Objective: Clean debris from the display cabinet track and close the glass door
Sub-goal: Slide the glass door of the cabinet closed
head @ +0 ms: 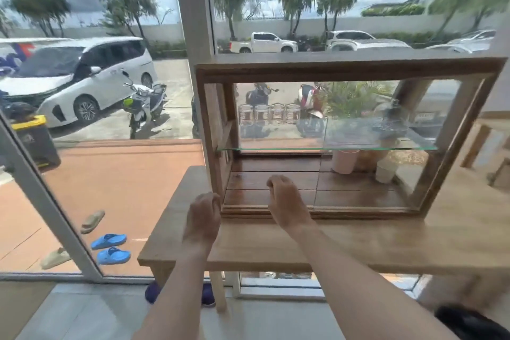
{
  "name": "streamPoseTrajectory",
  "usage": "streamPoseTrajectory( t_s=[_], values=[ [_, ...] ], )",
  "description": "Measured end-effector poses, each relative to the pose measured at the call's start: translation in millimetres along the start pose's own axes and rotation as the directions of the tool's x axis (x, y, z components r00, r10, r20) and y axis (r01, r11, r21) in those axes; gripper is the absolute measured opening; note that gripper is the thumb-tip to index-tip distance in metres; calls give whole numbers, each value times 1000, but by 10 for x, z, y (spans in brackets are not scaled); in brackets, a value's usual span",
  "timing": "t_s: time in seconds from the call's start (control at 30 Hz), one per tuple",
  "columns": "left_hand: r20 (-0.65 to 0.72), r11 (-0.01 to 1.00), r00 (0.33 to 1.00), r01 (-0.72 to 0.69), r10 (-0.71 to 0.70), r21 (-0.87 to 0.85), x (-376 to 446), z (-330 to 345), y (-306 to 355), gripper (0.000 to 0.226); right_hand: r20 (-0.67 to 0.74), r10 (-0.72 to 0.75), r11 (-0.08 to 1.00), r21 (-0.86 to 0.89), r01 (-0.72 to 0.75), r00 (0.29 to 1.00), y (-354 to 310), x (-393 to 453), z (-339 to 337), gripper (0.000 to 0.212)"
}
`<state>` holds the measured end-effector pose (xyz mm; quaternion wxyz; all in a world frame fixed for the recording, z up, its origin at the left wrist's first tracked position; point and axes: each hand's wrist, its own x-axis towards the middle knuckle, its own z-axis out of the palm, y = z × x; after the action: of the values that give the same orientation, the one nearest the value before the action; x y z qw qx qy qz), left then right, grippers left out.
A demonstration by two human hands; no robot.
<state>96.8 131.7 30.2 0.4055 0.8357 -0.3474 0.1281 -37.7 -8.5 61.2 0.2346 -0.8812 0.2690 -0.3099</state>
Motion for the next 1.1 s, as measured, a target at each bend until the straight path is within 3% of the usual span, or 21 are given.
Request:
streamPoseTrajectory(
  t_s=[0.2,0.43,0.63,0.8,0.93,1.1],
  values=[
    [56,991,992,-113,117,-75,-74,492,834,22,-103,144,981,-117,-155,984,812,-192,-843,25],
    [140,987,978,-143,153,-78,-139,750,1191,27,-234,124,951,-250,-183,964,1367,-203,-1654,16],
    [213,982,976,-86,49,169,-390,881,1024,26,-454,44,946,-268,-184,890,1565,-17,-2228,47],
    [314,958,949,-84,-6,273,-612,1046,667,29,-356,-88,924,-379,-57,930,1746,119,-2601,56],
    [358,939,933,-85,-43,333,-703,1147,532,47,-322,-93,908,-416,-52,942,1817,265,-2804,60],
    [416,900,908,-141,-49,412,-796,1192,471,52,-310,-147,878,-479,-21,939,1881,276,-2723,68]
  ],
)
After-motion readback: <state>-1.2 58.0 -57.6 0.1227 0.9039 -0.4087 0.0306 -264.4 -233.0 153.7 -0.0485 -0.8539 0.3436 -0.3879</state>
